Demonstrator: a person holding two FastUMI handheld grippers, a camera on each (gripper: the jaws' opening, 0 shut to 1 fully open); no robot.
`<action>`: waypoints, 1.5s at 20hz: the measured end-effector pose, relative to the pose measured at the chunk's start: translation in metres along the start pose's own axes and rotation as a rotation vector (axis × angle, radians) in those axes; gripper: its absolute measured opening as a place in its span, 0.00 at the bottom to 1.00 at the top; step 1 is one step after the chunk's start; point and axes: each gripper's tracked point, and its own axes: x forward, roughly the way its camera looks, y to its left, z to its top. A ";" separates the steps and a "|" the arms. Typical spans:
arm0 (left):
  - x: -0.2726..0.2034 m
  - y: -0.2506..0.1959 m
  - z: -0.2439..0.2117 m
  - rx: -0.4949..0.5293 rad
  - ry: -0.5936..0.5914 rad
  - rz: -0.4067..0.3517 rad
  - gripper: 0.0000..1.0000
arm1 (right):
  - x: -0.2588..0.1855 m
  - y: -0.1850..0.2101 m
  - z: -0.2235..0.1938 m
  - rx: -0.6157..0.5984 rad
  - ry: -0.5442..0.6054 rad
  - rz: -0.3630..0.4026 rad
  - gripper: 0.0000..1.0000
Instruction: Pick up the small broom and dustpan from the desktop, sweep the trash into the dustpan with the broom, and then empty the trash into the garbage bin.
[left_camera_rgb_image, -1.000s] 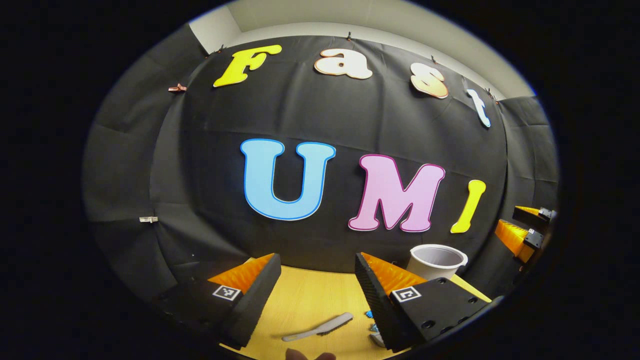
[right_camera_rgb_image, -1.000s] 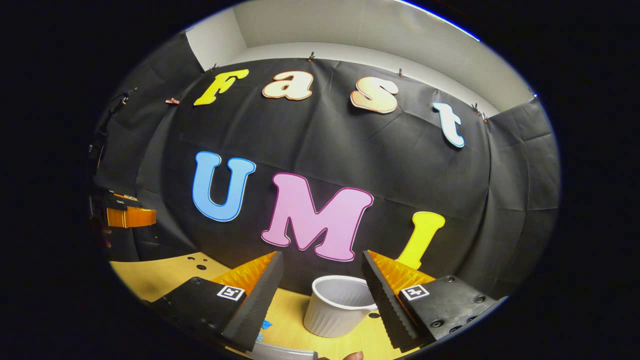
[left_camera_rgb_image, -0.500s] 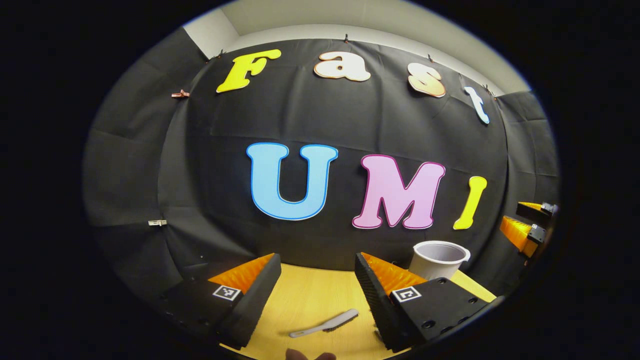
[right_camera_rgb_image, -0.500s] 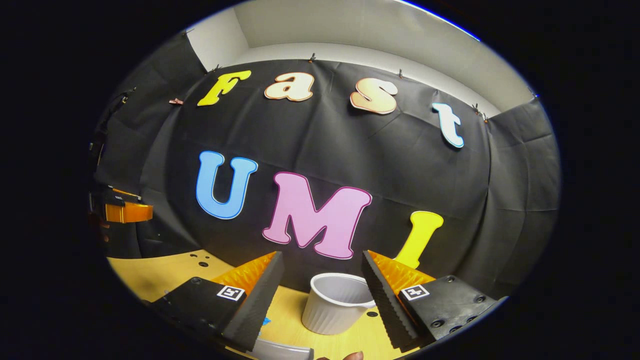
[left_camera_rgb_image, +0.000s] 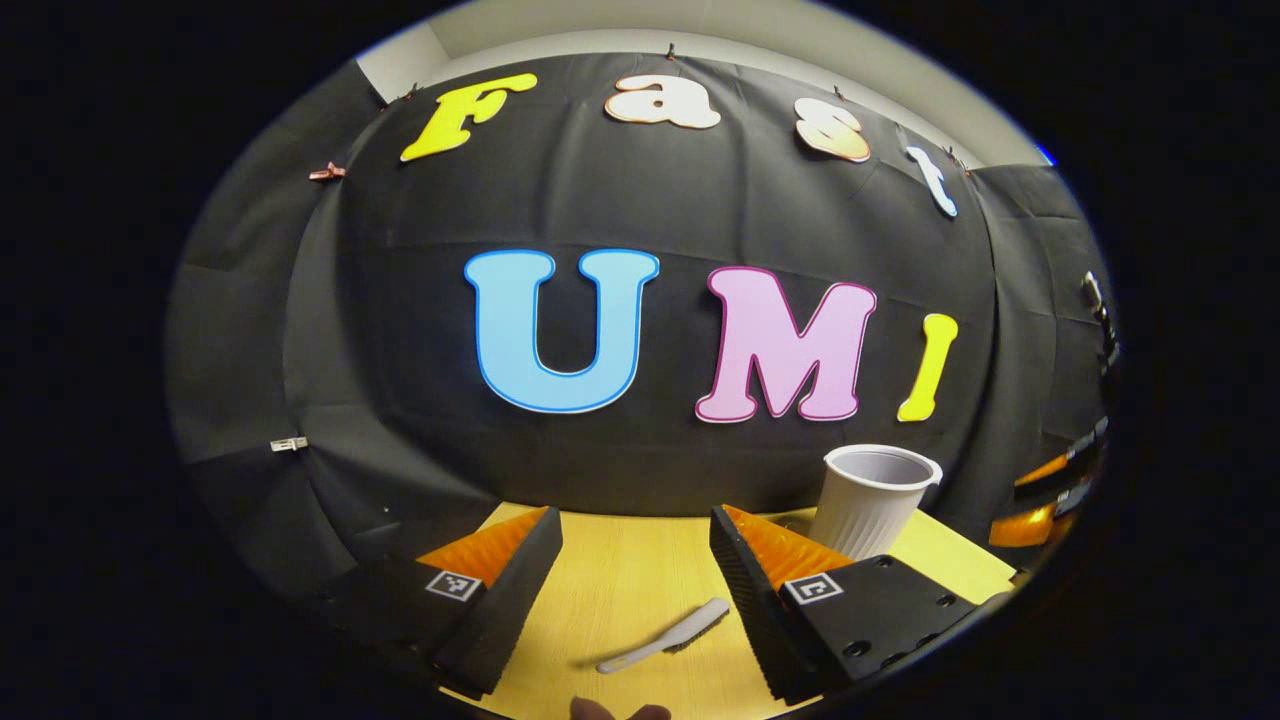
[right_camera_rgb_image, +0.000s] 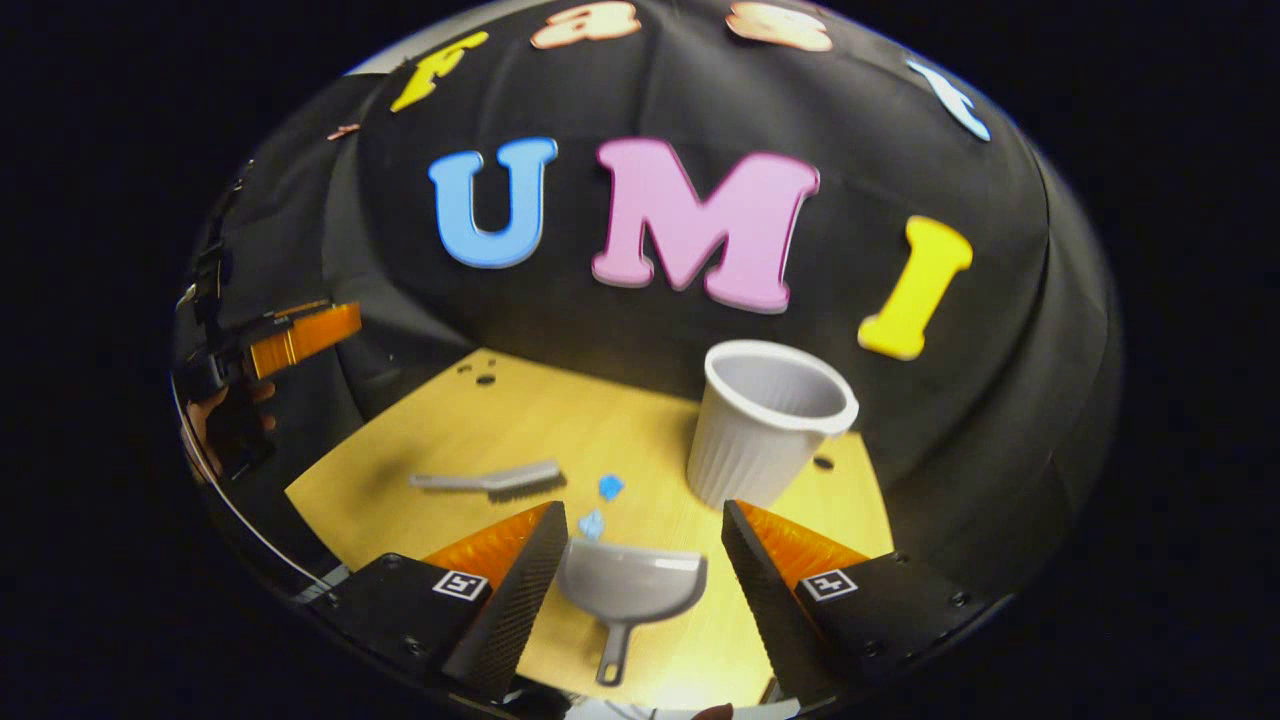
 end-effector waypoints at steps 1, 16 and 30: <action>0.005 0.002 -0.007 -0.001 0.008 -0.009 0.94 | 0.005 0.000 -0.019 0.018 0.067 -0.004 0.97; 0.064 0.018 -0.053 0.036 0.068 -0.166 0.94 | 0.113 0.014 -0.218 0.168 0.684 -0.094 0.96; 0.097 0.010 -0.101 0.092 0.205 -0.206 0.94 | 0.147 0.016 -0.241 0.158 0.756 -0.032 0.63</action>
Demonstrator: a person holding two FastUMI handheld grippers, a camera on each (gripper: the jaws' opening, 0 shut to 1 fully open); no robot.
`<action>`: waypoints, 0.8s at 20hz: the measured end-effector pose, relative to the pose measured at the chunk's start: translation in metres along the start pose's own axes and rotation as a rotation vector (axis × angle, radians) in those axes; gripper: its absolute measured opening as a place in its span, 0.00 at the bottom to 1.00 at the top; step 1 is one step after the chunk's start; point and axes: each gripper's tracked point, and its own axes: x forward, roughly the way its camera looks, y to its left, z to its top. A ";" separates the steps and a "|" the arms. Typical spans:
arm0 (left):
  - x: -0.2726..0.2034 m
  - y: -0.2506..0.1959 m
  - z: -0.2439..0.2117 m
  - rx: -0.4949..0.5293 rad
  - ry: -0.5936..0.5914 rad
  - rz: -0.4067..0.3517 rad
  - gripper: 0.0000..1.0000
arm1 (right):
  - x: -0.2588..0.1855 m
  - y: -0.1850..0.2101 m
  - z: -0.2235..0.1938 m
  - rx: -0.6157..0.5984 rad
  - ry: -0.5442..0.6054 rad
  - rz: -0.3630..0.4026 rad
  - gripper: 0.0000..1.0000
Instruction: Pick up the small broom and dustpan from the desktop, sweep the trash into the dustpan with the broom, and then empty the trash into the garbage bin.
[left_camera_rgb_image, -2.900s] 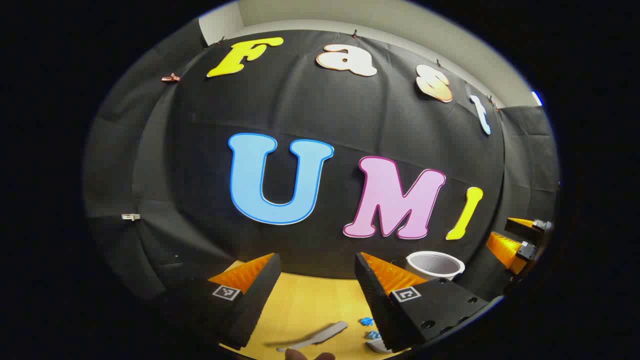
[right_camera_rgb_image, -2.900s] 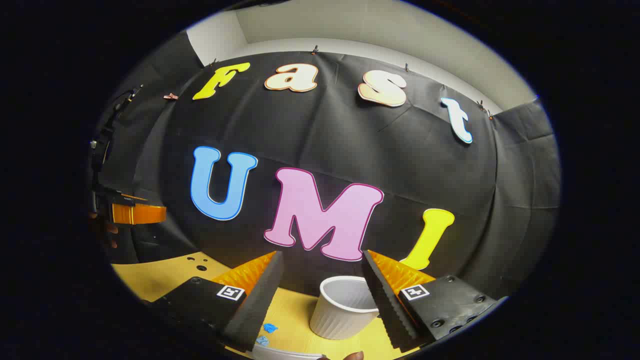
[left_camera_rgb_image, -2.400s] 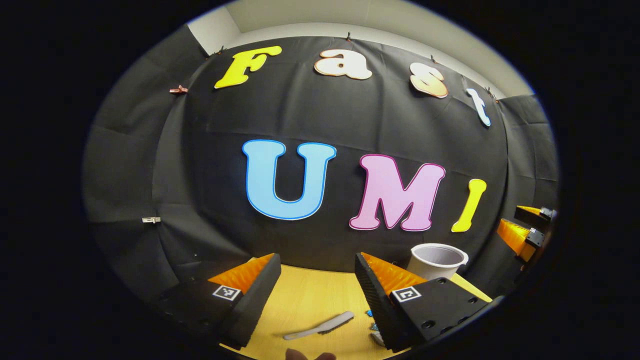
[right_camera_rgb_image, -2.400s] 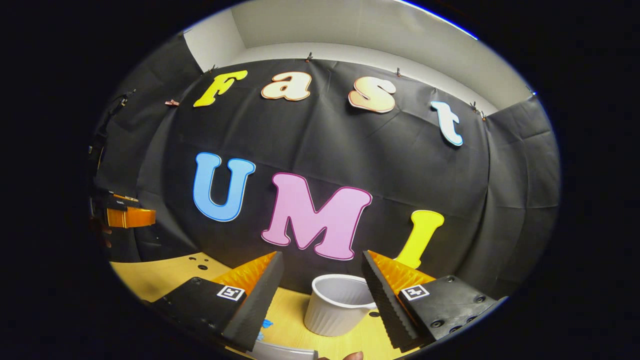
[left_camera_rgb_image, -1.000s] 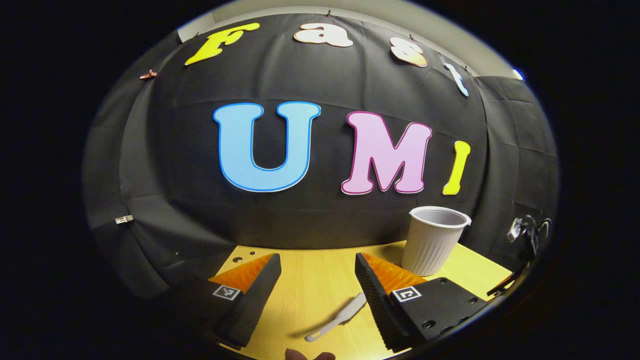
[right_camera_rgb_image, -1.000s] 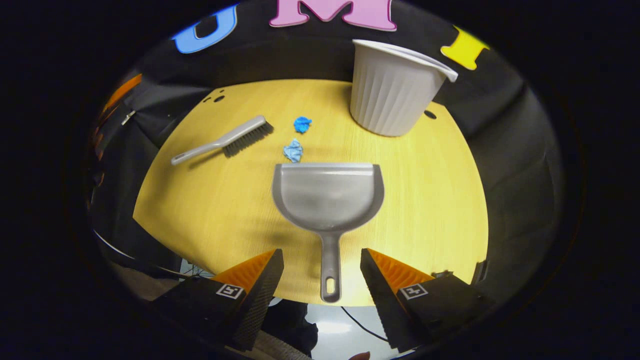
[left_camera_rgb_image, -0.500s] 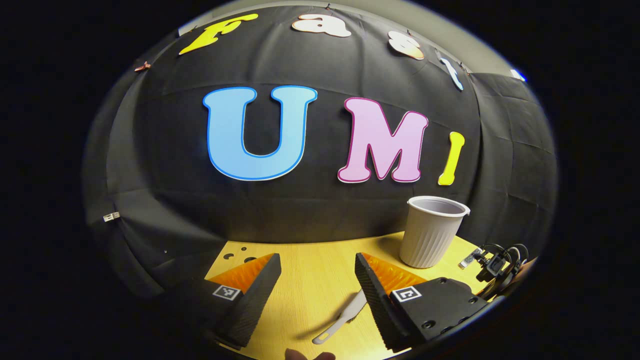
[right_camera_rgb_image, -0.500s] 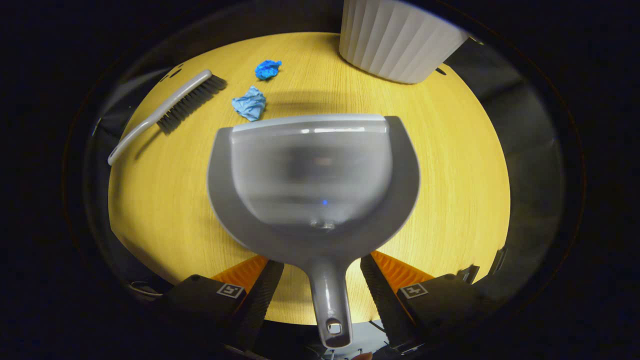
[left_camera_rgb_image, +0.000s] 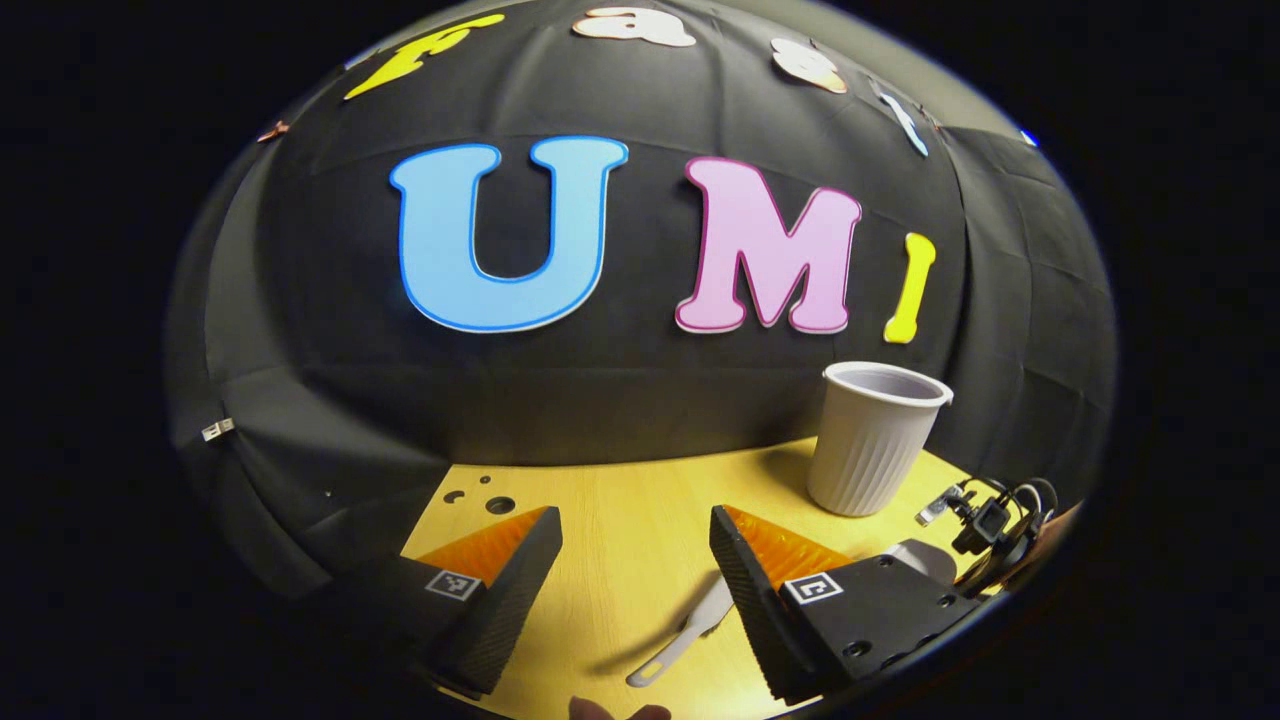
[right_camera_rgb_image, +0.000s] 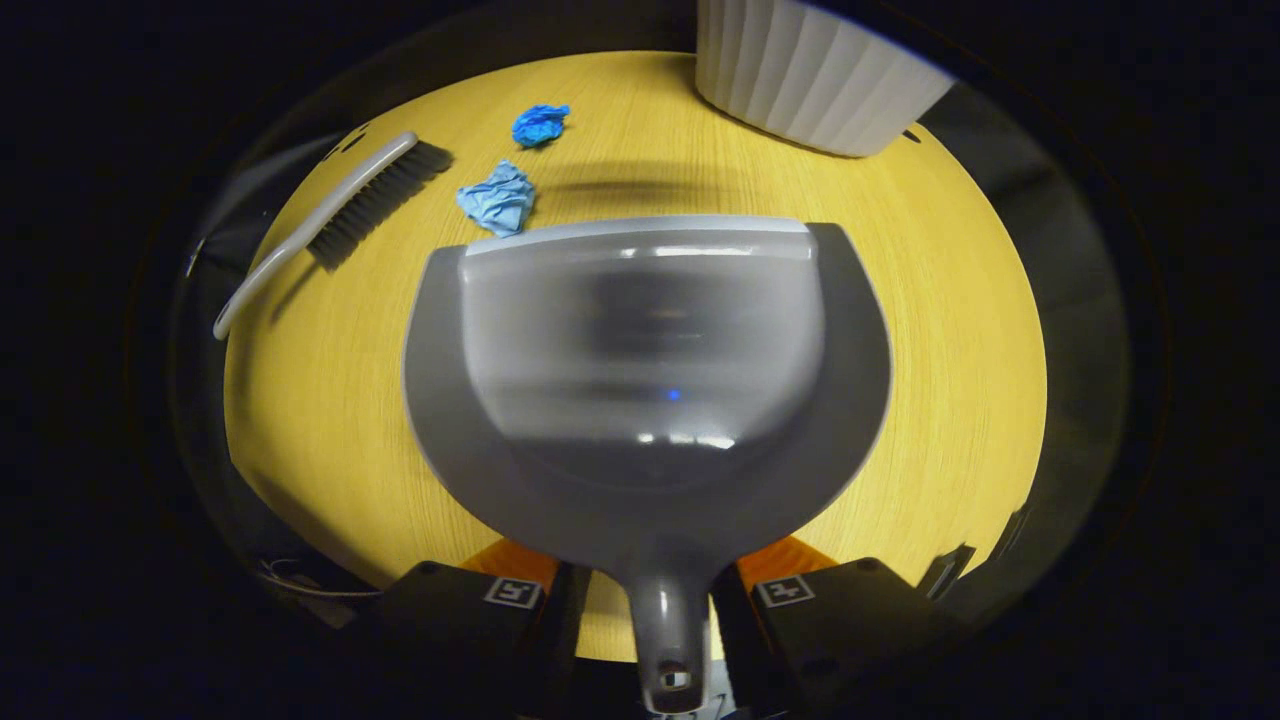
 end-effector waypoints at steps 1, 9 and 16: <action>0.007 -0.006 -0.012 0.006 0.039 -0.037 0.94 | -0.002 -0.001 0.000 0.002 -0.006 0.002 0.48; 0.043 -0.039 -0.137 0.131 0.584 -0.305 0.94 | 0.000 -0.001 -0.007 -0.020 0.091 0.013 0.36; 0.059 -0.044 -0.238 0.311 0.990 -0.368 0.87 | -0.001 0.001 -0.006 -0.031 0.074 0.034 0.35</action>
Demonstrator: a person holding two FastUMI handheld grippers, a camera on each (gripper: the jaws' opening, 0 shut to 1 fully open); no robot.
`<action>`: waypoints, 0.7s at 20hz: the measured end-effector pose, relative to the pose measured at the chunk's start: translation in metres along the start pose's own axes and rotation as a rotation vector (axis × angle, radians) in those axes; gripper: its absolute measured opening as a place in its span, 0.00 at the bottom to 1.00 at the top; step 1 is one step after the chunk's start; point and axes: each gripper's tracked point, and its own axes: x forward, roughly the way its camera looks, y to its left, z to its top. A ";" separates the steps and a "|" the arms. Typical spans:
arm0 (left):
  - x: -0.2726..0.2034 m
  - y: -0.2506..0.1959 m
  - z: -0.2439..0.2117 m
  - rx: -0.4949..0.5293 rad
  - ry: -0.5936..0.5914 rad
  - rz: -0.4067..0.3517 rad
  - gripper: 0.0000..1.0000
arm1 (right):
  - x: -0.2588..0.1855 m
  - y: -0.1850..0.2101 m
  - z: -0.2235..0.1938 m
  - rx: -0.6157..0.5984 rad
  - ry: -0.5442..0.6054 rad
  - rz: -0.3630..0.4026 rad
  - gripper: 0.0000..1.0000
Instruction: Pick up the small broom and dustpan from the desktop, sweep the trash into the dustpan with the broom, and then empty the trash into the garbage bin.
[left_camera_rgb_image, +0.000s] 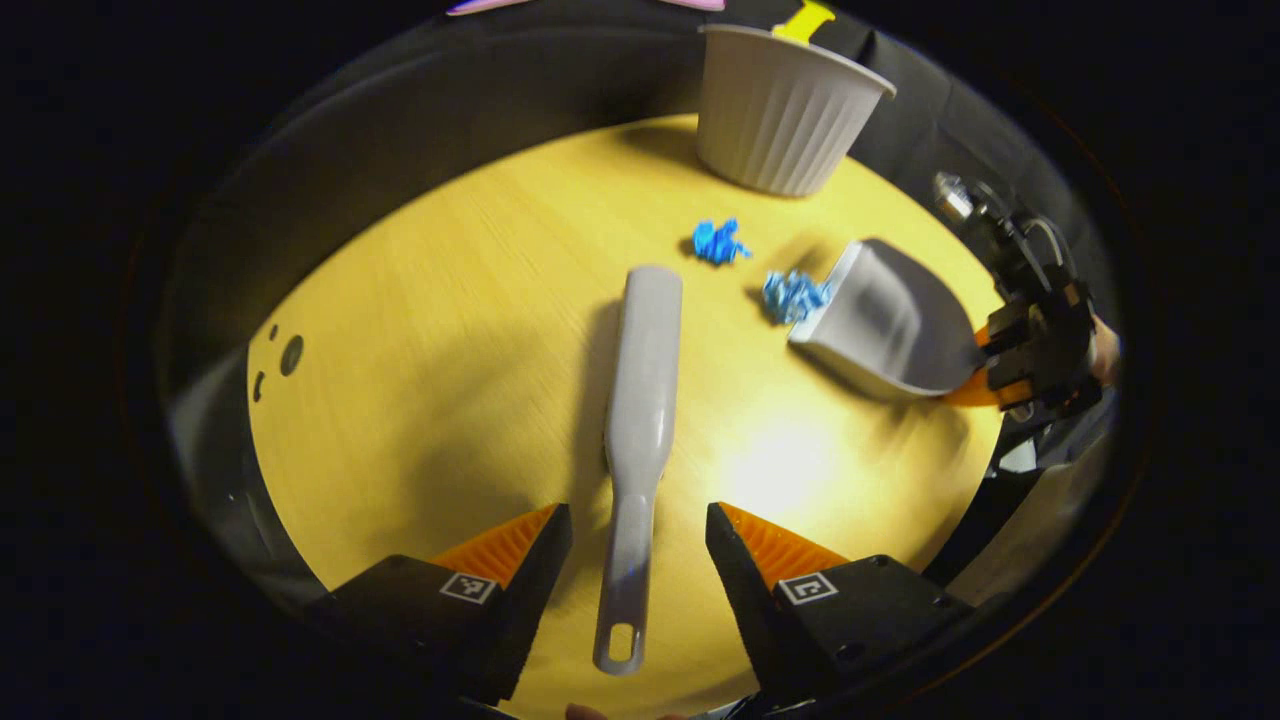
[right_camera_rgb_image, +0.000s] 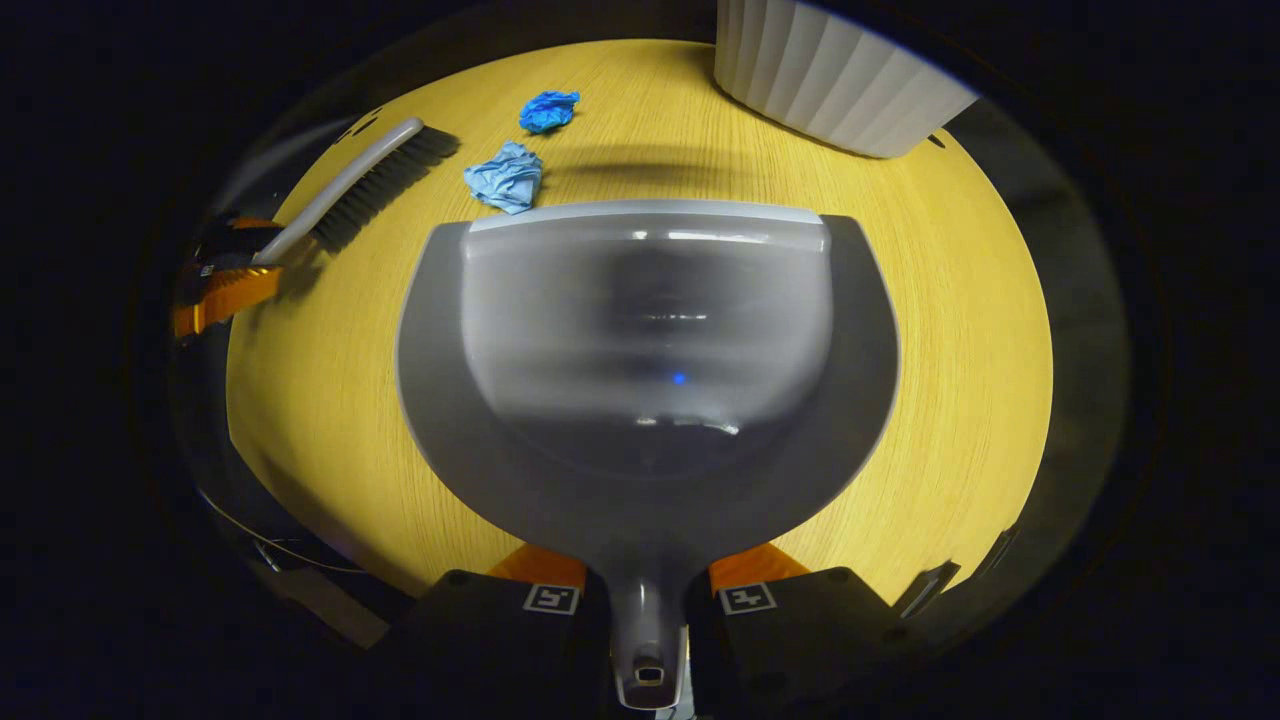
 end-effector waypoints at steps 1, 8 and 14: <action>0.008 0.002 -0.006 0.003 0.032 0.001 0.85 | -0.001 0.000 0.001 -0.001 0.000 0.002 0.36; 0.026 0.009 -0.003 0.059 0.131 0.037 0.80 | -0.001 0.001 0.001 -0.004 0.000 0.012 0.35; 0.024 0.003 -0.006 0.051 0.186 0.041 0.75 | -0.001 0.001 0.001 -0.002 -0.003 0.013 0.35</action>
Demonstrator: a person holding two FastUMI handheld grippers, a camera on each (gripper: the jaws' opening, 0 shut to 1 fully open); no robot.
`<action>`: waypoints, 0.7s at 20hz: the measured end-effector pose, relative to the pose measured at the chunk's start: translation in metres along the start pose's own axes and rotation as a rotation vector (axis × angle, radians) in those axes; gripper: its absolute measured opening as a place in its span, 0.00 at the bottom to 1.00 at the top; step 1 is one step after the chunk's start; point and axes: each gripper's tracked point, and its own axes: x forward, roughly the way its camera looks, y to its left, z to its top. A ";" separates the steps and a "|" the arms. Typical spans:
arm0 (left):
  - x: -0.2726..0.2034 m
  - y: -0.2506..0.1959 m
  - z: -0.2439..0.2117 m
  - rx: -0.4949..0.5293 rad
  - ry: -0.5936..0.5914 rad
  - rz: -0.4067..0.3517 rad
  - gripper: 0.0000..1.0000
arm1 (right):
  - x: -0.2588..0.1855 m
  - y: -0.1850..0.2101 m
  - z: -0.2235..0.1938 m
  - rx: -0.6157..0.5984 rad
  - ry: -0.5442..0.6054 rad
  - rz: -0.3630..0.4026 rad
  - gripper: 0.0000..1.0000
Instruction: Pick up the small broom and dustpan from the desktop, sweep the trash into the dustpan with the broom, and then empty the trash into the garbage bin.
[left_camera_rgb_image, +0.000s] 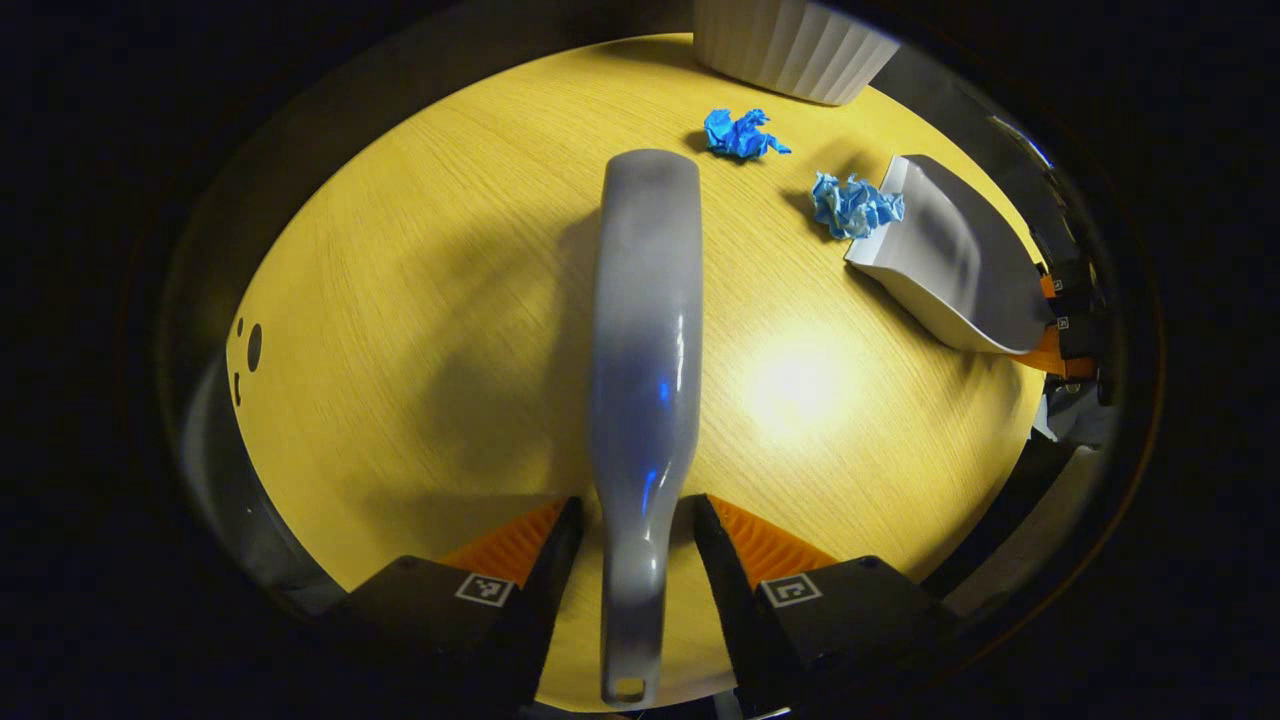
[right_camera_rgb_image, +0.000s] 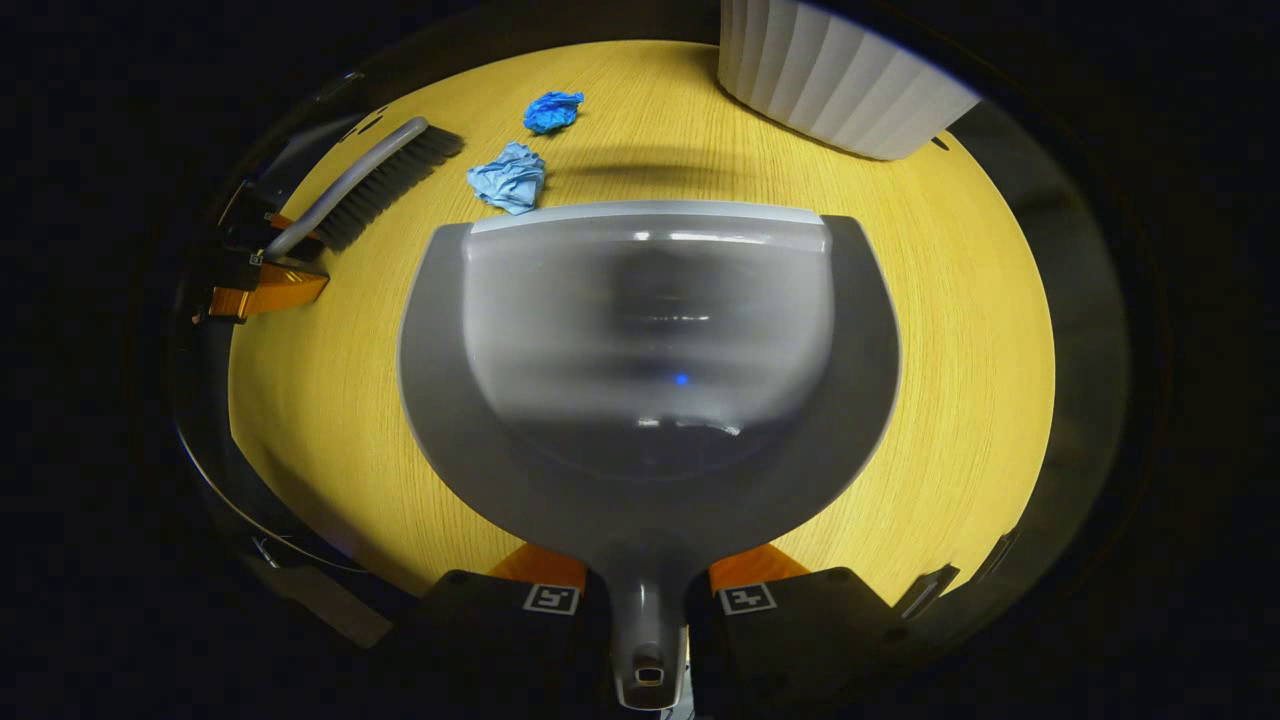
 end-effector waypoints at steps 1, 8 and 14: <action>0.005 -0.001 0.004 0.013 -0.023 0.000 0.59 | 0.000 0.001 0.000 0.000 -0.001 0.000 0.35; -0.002 0.020 0.047 0.053 -0.075 0.037 0.23 | 0.000 0.000 0.000 -0.004 0.002 0.003 0.35; 0.002 0.013 0.102 0.126 -0.073 0.038 0.26 | -0.002 0.000 -0.006 -0.118 0.029 0.002 0.36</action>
